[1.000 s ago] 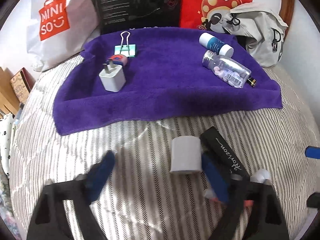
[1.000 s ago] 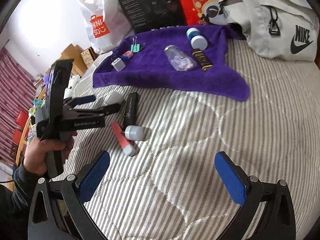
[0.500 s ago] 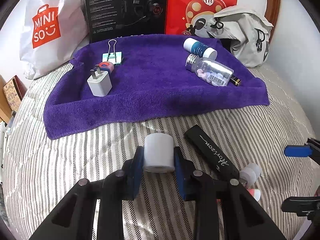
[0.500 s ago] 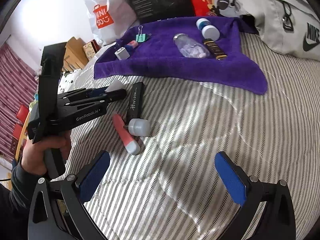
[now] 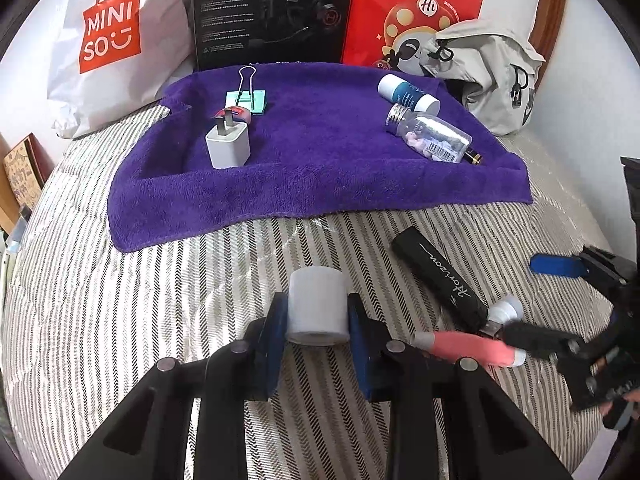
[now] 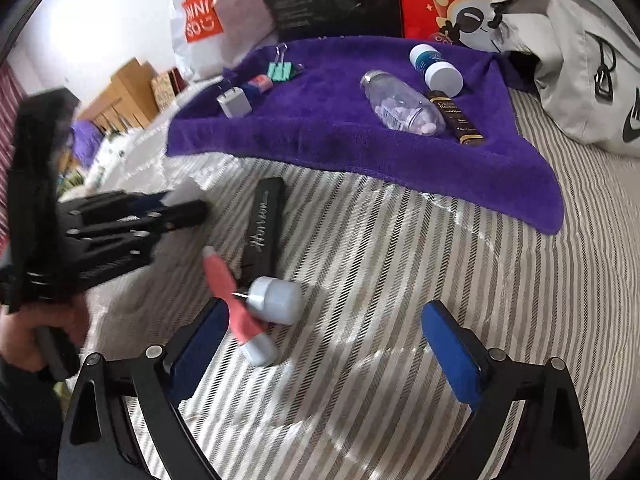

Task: Organize rigid objects
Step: 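Grasp the white tape roll with the left gripper while the right gripper grasps the white USB light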

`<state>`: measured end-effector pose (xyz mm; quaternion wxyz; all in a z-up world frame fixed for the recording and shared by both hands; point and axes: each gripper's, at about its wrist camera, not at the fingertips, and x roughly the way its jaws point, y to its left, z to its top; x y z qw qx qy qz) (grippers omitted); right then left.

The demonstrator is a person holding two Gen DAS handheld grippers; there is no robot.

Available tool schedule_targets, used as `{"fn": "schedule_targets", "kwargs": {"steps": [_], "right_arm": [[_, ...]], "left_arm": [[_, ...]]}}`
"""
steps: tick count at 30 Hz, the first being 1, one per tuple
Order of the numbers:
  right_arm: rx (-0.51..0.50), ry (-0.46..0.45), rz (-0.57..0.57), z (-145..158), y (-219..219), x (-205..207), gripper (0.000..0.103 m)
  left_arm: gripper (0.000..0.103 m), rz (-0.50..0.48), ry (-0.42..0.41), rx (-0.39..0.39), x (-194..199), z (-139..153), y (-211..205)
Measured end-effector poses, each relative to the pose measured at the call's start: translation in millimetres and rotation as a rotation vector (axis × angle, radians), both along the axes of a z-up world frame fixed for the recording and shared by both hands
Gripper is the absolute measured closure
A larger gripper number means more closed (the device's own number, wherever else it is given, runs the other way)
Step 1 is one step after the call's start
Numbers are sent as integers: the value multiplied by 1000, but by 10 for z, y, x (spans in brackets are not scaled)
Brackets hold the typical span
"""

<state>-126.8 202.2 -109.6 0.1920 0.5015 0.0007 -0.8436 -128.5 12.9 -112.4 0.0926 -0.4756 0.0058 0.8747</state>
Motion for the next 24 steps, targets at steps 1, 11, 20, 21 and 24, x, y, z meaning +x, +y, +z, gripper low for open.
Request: {"fn": "schedule_targets", "kwargs": {"steps": [1, 11, 20, 21, 24], "right_arm": [[10, 4, -7, -6, 7, -12, 8], [117, 33, -28, -46, 85, -91, 8], [161, 113, 76, -35, -128, 39, 36], [159, 114, 87, -28, -128, 32, 42], [153, 113, 113, -6, -153, 15, 60]], "left_arm": [[75, -3, -1, 4, 2, 0, -13], [75, -10, -1, 27, 3, -12, -85], [75, -13, 0, 42, -7, -4, -107], [75, -14, 0, 42, -5, -5, -109], [75, -15, 0, 42, -6, -7, -112]]}}
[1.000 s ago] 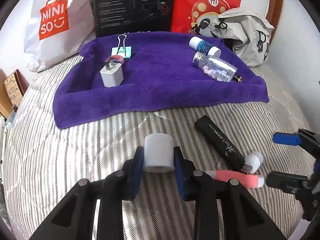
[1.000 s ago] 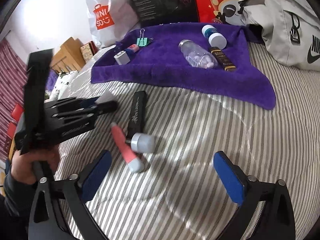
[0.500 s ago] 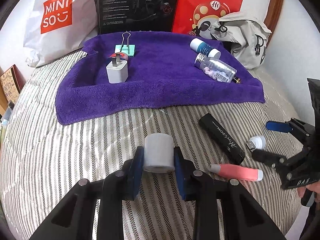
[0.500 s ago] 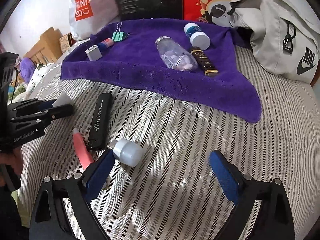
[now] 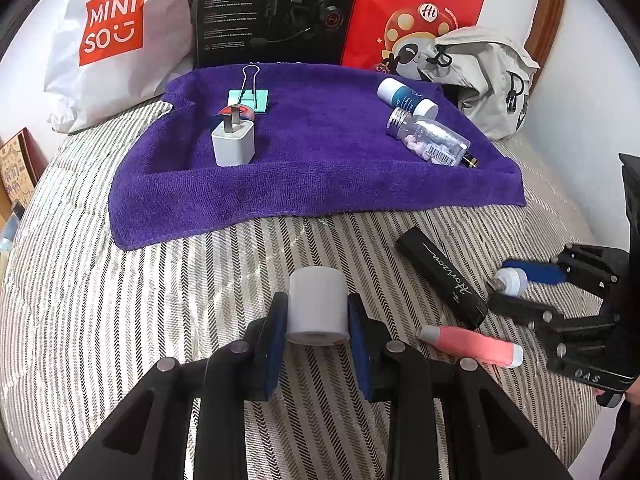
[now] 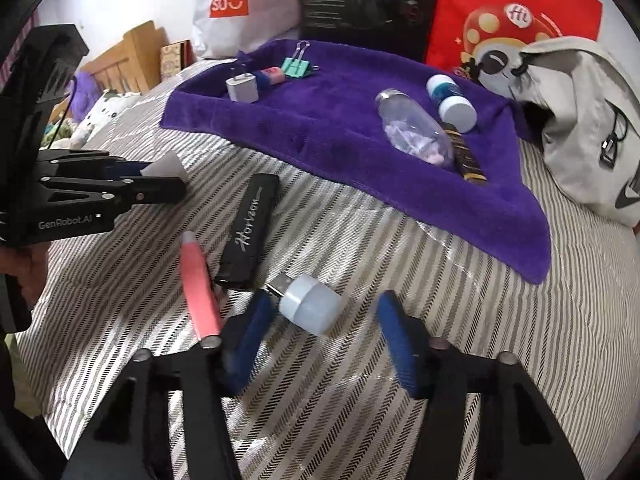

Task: Organize rigid objects
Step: 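Grasp the white tape roll with the left gripper while the right gripper grasps the white USB light, then set the tape roll on the towel with the left gripper while the right gripper sets the USB light there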

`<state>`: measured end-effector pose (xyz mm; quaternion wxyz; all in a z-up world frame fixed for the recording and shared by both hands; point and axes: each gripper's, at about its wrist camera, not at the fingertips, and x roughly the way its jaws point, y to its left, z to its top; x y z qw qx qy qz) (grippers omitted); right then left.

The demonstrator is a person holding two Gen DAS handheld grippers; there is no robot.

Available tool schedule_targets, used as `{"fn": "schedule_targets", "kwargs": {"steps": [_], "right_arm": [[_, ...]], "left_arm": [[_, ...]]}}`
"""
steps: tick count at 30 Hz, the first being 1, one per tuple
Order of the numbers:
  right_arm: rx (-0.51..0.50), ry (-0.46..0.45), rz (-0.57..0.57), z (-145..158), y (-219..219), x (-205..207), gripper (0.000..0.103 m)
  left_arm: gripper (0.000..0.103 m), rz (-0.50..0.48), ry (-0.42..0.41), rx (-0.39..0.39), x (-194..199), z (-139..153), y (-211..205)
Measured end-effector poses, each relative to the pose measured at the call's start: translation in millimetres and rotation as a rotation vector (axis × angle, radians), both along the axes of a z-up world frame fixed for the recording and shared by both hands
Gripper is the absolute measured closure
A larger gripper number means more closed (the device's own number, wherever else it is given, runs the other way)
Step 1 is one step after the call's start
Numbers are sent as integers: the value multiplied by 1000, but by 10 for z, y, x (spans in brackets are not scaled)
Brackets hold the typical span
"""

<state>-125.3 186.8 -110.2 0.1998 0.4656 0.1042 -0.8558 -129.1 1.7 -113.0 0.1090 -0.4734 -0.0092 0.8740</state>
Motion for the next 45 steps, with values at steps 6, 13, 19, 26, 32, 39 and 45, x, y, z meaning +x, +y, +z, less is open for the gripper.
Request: {"fn": "schedule_targets", "kwargs": {"steps": [6, 13, 19, 26, 32, 39, 45], "right_arm": [[-24, -21, 14, 22, -20, -12, 73], [-89, -58, -10, 32, 82, -37, 73], [-114, -66, -31, 62, 169, -39, 73], [-143, -78, -45, 68, 263, -21, 73], [-184, -78, -50, 136, 330, 3, 73], [-240, -72, -29, 284, 323, -34, 73], [-249, -47, -13, 455, 293, -219, 73]], "left_arm": [[75, 0, 0, 13, 2, -4, -5], [75, 11, -2, 22, 23, 15, -93], [75, 33, -2, 33, 60, 64, -245], [75, 41, 11, 38, 86, 188, -310], [75, 36, 29, 31, 24, 331, -289], [75, 31, 45, 31, -127, 473, -290], [75, 45, 53, 27, -338, 556, -388]]}}
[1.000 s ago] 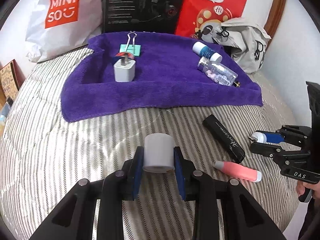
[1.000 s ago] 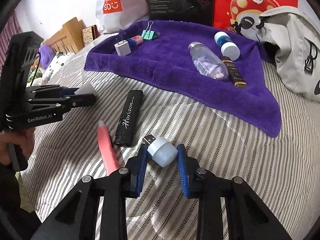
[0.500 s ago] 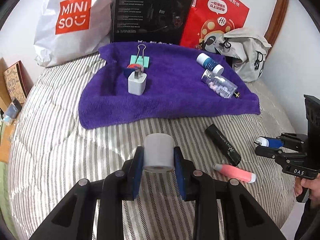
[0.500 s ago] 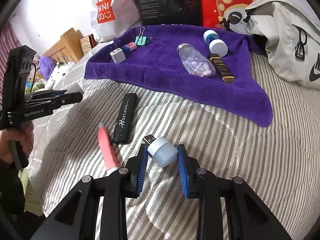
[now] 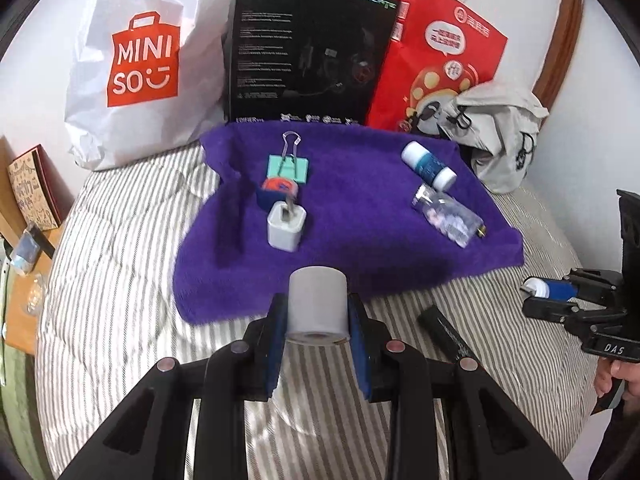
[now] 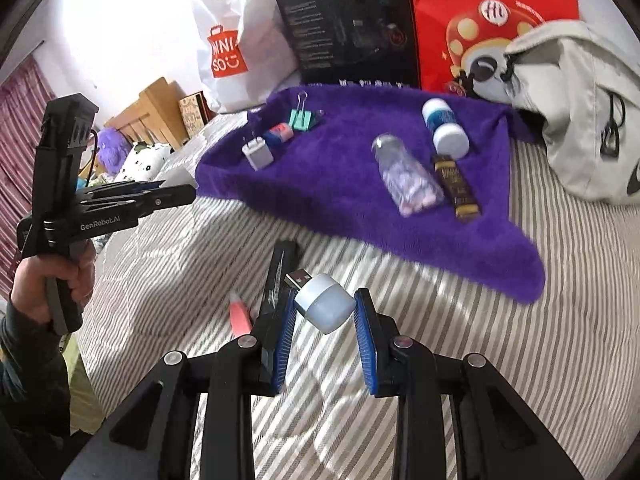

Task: Organize rigid objects
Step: 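Set the tape roll on the towel with the left gripper while the right gripper sets the USB light there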

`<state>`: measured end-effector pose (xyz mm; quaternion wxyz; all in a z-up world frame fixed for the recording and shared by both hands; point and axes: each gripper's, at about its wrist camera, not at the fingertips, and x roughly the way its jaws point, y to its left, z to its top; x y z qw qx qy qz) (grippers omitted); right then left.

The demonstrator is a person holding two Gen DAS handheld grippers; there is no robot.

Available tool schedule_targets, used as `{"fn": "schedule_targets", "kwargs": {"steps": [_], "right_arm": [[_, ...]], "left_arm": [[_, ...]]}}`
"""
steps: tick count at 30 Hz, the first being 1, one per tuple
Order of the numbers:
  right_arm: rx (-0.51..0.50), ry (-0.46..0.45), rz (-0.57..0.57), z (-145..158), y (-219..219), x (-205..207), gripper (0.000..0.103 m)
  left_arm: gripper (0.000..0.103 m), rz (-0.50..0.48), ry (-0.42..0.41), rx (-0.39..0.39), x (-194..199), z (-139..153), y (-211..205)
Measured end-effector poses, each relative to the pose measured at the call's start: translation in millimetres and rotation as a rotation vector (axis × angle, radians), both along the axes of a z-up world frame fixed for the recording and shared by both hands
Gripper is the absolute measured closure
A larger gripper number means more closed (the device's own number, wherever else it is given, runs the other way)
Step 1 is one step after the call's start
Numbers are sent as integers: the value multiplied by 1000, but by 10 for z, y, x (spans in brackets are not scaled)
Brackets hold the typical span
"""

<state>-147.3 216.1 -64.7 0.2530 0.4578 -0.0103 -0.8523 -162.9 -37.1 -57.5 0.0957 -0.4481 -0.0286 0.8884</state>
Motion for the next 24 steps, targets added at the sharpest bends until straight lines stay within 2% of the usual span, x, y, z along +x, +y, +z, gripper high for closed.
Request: {"fn": "schedule_targets", "kwargs": {"steps": [4, 13, 24], "right_arm": [[-5, 18, 6, 119, -23, -171, 73], [-12, 52, 20, 257, -144, -841, 73], [64, 40, 1, 13, -353, -1777, 73]], "left_arm": [[75, 12, -5, -9, -185, 9, -99], [75, 40, -31, -23, -523, -77, -279], [75, 38, -33, -6, -681, -62, -314]]}}
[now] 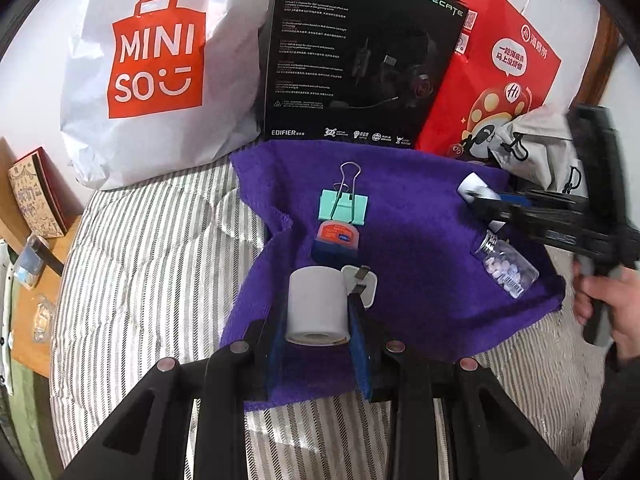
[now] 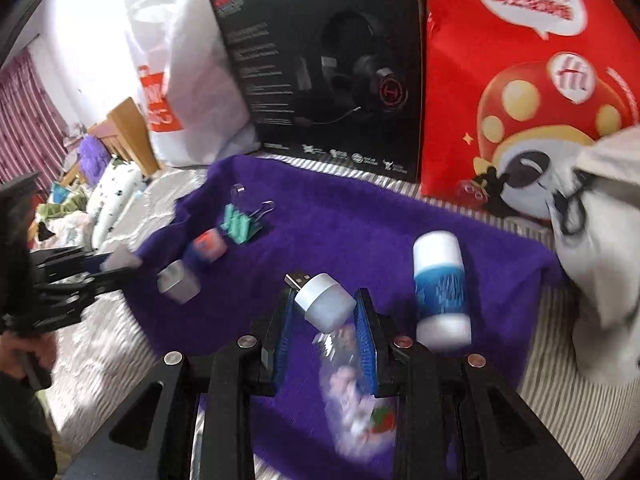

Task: Organize rigid objects
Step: 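Set the tape roll on the towel with the left gripper while the right gripper sets the USB light there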

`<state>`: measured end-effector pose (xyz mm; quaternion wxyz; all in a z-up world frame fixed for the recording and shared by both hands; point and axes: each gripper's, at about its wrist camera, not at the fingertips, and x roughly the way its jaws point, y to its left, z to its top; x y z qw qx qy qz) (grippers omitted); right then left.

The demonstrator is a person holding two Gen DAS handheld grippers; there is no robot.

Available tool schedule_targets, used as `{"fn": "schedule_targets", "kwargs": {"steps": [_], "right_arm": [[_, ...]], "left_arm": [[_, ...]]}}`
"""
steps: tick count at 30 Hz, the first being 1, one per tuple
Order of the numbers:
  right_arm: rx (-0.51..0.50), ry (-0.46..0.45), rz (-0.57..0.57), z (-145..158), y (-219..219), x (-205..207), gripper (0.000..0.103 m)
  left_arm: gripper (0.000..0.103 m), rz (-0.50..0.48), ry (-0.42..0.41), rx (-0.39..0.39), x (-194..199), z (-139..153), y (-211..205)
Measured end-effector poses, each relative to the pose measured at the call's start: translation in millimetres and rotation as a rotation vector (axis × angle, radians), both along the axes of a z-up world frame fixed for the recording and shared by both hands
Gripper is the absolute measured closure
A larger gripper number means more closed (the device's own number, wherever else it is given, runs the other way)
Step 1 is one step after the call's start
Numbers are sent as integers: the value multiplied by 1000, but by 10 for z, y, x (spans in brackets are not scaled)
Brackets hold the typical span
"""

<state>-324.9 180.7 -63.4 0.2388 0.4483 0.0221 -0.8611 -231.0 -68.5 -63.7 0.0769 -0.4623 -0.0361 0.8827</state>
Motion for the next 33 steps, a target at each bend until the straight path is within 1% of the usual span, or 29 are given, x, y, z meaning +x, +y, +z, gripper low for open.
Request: {"fn": "schedule_targets", "kwargs": {"steps": [4, 7, 13, 17, 21, 27, 31, 33], "right_arm": [[63, -7, -15, -135, -143, -270, 73], [126, -5, -26, -208, -236, -392, 73], [222, -14, -28, -310, -343, -492, 73], [265, -27, -13, -392, -362, -497, 74], [260, -25, -2, -404, -344, -496, 73], [275, -31, 48, -389, -361, -530, 73], [259, -64, 57, -356, -310, -554, 64], [234, -66, 55, -308, -278, -525, 64]], "left_arm": [[75, -3, 6, 12, 11, 9, 8], [75, -5, 5, 26, 38, 2, -6], [75, 9, 2, 41, 68, -35, -106], [75, 22, 2, 48, 96, -48, -181], [75, 33, 2, 51, 126, -46, -246], [75, 39, 5, 50, 183, -14, -283], [75, 37, 12, 48, 209, 32, -265], [75, 27, 18, 45, 200, 62, -222]]}}
